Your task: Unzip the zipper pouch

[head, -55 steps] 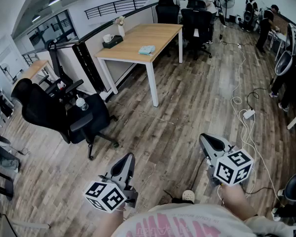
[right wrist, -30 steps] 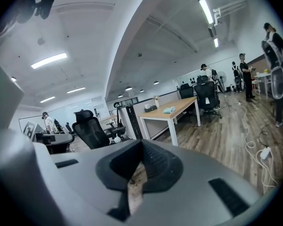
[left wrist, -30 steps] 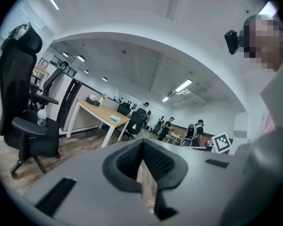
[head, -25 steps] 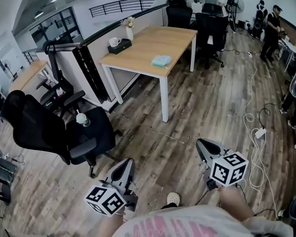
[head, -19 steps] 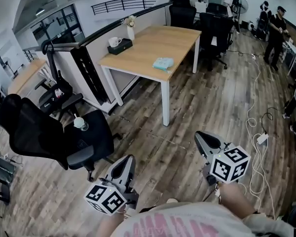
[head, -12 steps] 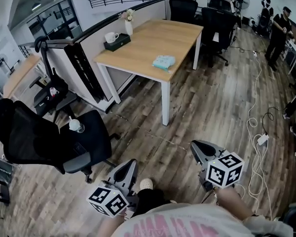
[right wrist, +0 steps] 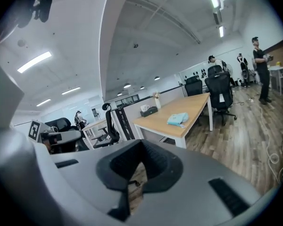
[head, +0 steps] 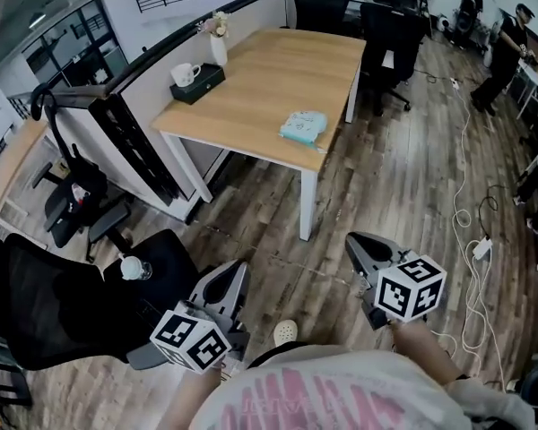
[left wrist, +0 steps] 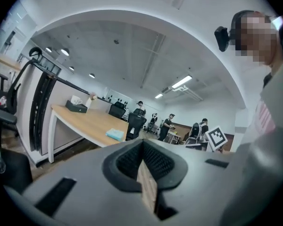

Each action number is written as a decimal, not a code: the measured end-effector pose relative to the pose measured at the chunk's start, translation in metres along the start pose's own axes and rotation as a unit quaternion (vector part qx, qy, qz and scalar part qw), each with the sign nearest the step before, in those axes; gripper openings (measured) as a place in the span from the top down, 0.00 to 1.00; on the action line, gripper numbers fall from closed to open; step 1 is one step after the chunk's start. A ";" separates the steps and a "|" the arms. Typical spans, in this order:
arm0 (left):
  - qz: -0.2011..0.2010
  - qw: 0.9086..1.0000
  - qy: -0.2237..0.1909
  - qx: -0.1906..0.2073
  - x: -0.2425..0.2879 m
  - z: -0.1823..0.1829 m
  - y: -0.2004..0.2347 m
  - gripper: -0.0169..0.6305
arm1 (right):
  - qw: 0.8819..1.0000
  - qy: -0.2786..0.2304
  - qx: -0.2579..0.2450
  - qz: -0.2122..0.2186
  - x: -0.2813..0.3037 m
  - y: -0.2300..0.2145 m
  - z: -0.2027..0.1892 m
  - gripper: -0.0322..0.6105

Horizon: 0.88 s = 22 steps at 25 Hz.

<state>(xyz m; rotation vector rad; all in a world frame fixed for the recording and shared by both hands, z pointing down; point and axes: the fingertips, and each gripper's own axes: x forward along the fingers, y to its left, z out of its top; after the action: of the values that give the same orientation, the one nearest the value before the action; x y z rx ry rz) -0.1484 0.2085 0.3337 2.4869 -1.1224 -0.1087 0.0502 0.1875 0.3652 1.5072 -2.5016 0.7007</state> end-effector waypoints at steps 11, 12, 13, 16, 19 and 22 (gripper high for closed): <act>-0.058 0.991 0.056 0.104 0.107 0.036 0.100 0.97 | 0.997 0.003 0.028 -0.074 0.092 -0.055 0.026 0.95; -0.058 0.987 0.069 0.131 0.121 0.035 0.109 0.97 | 0.996 0.005 0.038 -0.084 0.097 -0.069 0.028 0.95; -0.058 0.982 0.080 0.158 0.136 0.036 0.119 0.97 | 0.994 0.005 0.050 -0.092 0.102 -0.083 0.031 0.95; -0.074 0.974 0.095 0.190 0.186 0.050 0.141 0.97 | 0.991 0.003 0.075 -0.111 0.123 -0.123 0.045 0.95; -0.089 0.973 0.088 0.195 0.240 0.075 0.161 0.97 | 0.990 -0.002 0.078 -0.119 0.154 -0.161 0.071 0.95; -0.105 0.965 0.090 0.224 0.293 0.089 0.177 0.97 | 0.991 -0.013 0.072 -0.116 0.188 -0.194 0.106 0.95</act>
<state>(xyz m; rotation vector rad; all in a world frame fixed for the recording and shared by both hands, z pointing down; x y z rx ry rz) -0.0959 -0.1412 0.3496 2.9350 -0.8801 0.3432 0.1382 -0.0869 0.3990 1.8296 -2.2847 0.8412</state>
